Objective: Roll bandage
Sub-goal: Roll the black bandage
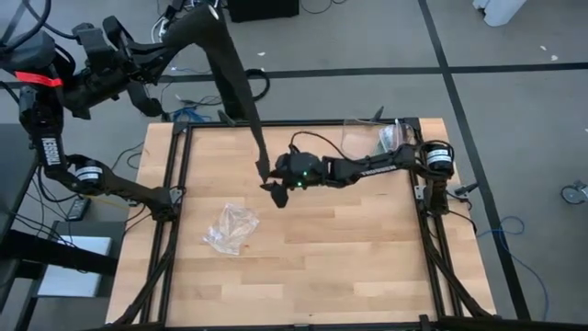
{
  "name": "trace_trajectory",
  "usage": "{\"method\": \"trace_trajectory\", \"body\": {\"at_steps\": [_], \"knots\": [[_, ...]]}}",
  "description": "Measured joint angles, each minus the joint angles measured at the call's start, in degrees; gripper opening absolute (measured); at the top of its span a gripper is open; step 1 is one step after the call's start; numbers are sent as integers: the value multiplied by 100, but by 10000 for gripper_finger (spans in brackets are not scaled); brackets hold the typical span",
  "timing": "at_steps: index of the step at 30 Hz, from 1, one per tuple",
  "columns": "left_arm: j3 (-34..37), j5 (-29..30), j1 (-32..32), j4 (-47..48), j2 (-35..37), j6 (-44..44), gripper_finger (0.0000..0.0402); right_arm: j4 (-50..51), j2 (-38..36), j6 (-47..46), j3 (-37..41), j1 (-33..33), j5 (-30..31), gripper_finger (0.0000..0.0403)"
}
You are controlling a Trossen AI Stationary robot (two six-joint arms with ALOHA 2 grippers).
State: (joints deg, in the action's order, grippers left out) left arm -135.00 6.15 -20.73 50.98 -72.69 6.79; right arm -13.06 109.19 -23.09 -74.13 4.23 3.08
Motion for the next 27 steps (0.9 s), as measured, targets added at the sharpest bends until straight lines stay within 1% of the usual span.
{"method": "trace_trajectory", "body": {"at_steps": [4, 6, 8, 9, 11, 13, 15, 19, 23, 27], "knots": [[0, -1, 0, 7, 0, 2, 13, -39, -12, 7, -2, -206, 1024, 162], [0, -2, 0, 14, 0, 9, 13, -100, -50, 20, 0, -251, 1355, 122], [0, -2, 0, 22, 0, 9, 13, -219, -112, 22, -3, -263, 1362, 91], [0, -2, 0, 20, 0, 11, 13, -218, -135, 23, -2, -263, 1342, 81], [0, -4, 0, 24, 0, 11, 13, -234, -164, 26, -2, -263, 1316, 75], [0, -4, 0, 26, 0, 11, 13, -257, -193, 66, -2, -263, 1309, 80], [0, -4, 0, 21, 0, 11, 13, -345, -205, 64, -2, -263, 1305, 97], [0, -7, 0, 20, 0, 15, 13, -380, -207, 38, -2, -225, 1320, 148], [0, -9, 0, 13, 0, 10, 13, -335, -205, 155, -2, -112, 1531, 203], [0, -11, -1, -17, 0, 7, 13, -366, -183, 189, -2, 79, 1661, 238]]}}
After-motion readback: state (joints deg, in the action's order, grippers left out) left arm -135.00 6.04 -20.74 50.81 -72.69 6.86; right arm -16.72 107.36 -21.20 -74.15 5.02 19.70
